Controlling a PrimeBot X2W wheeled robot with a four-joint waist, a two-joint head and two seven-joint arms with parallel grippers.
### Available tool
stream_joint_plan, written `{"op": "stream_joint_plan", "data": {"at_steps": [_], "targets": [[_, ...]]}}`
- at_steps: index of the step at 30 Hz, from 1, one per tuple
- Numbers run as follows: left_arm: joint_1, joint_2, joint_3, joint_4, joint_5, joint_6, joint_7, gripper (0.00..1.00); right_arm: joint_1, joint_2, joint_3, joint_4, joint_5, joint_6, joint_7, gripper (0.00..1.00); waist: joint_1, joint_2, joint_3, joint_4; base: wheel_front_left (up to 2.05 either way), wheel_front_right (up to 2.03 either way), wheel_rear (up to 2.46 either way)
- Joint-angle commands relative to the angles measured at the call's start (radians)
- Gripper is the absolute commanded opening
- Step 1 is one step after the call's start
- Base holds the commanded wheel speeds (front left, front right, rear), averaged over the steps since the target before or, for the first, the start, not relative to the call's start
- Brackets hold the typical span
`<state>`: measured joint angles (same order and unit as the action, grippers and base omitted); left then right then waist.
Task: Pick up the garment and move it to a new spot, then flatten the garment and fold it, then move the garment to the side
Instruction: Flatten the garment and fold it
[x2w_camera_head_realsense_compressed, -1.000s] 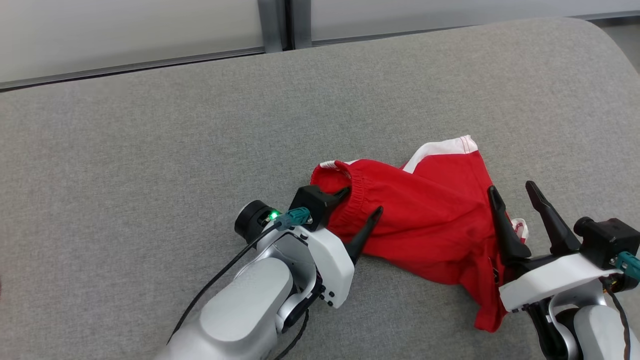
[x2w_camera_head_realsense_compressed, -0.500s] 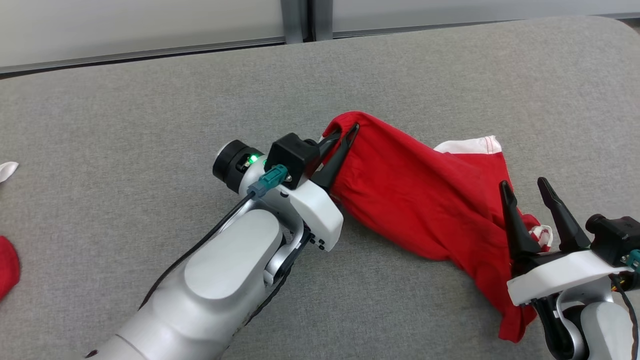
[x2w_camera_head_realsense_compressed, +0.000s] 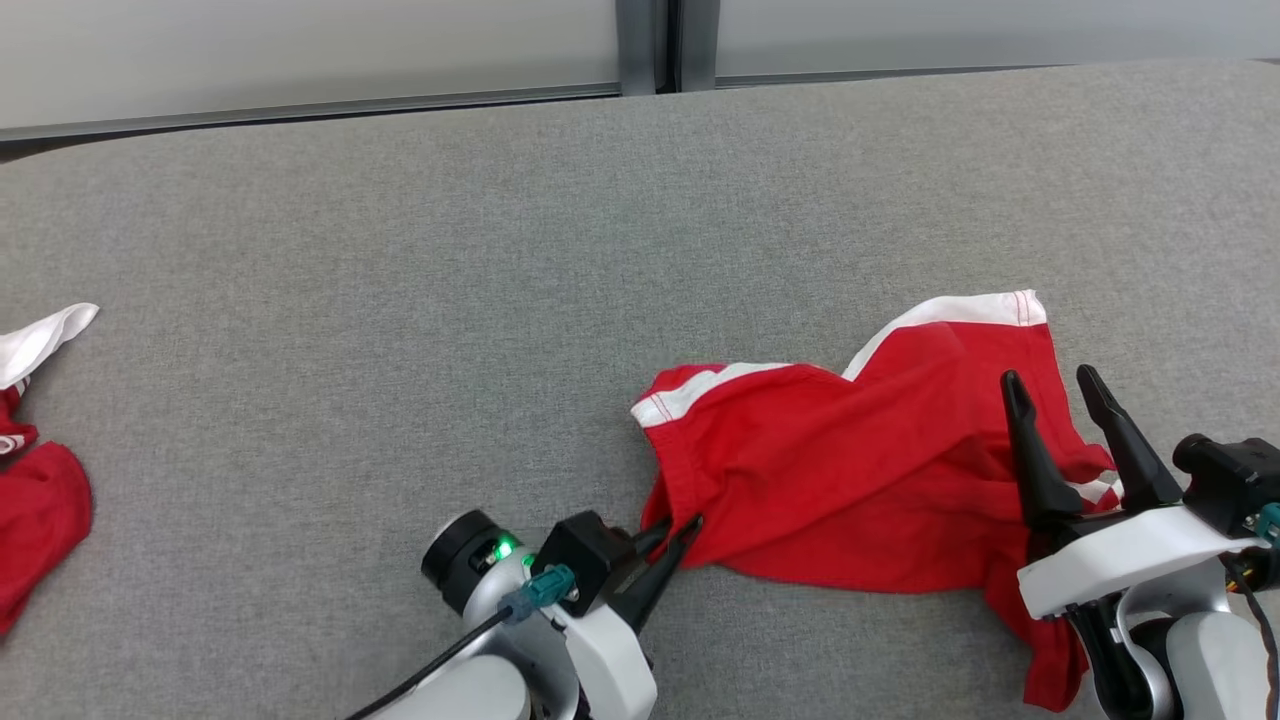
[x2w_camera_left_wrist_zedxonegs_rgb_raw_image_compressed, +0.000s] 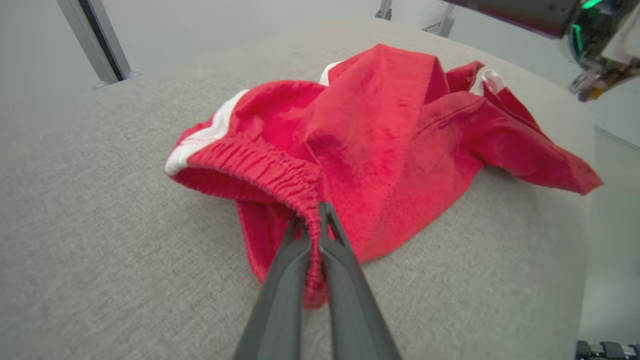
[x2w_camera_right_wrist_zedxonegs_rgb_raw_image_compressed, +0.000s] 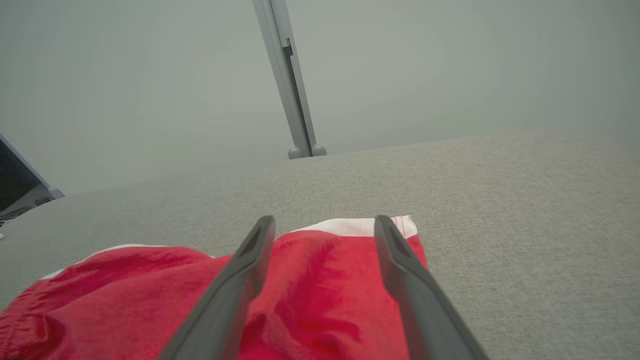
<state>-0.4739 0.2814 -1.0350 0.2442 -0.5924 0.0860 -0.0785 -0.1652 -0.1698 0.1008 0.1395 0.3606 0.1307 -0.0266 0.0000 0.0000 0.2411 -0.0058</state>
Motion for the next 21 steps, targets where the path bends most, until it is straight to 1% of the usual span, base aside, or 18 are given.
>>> {"op": "stream_joint_plan", "data": {"at_steps": [1,5,8,12,15,16,17,19,21], "targets": [[0.007,0.013,0.000,-0.003,-0.003,0.007,0.004,0.00,0.007,-0.003,-0.004,-0.003,-0.002,0.000,0.002,1.00,0.0000,0.0000,0.000,0.002,0.00,0.00,0.00],[0.070,0.037,-0.021,-0.012,-0.028,0.014,0.040,0.00,0.012,-0.002,0.003,0.000,-0.001,0.000,0.008,1.00,0.0000,0.0000,-0.010,0.003,0.00,0.00,0.00],[0.111,0.055,-0.020,0.007,-0.050,0.030,0.050,0.00,0.014,-0.002,0.006,0.001,-0.001,0.000,0.012,1.00,0.0000,0.0000,-0.017,0.000,0.00,0.00,0.00],[0.140,0.079,-0.005,0.044,-0.057,0.058,0.039,0.00,0.020,-0.002,0.000,-0.003,-0.002,0.000,0.015,1.00,0.0000,0.0000,-0.024,0.002,0.00,0.00,0.00],[0.146,0.086,0.009,0.080,-0.065,0.074,0.030,0.00,0.026,-0.004,-0.004,-0.003,-0.003,0.000,0.017,1.00,0.0000,0.0000,-0.031,0.004,0.00,0.00,0.00],[0.149,0.082,0.020,0.089,-0.073,0.080,0.019,0.78,0.028,-0.005,-0.004,-0.003,-0.003,0.000,0.017,1.00,0.0000,0.0000,-0.034,0.004,0.00,0.00,0.00],[0.150,0.078,0.028,0.092,-0.076,0.083,0.009,1.00,0.029,-0.006,-0.005,-0.004,-0.003,0.000,0.018,1.00,0.0000,0.0000,-0.037,0.004,0.00,0.00,0.00],[0.155,0.065,0.049,0.090,-0.091,0.090,-0.023,1.00,0.033,-0.007,-0.007,-0.006,-0.004,0.000,0.020,1.00,0.0000,0.0000,-0.045,0.003,0.00,0.00,0.00],[0.159,0.058,0.079,0.086,-0.104,0.107,-0.063,1.00,0.038,-0.007,-0.010,-0.008,-0.005,0.000,0.023,1.00,0.0000,0.0000,-0.054,0.003,0.00,0.00,0.00]]}}
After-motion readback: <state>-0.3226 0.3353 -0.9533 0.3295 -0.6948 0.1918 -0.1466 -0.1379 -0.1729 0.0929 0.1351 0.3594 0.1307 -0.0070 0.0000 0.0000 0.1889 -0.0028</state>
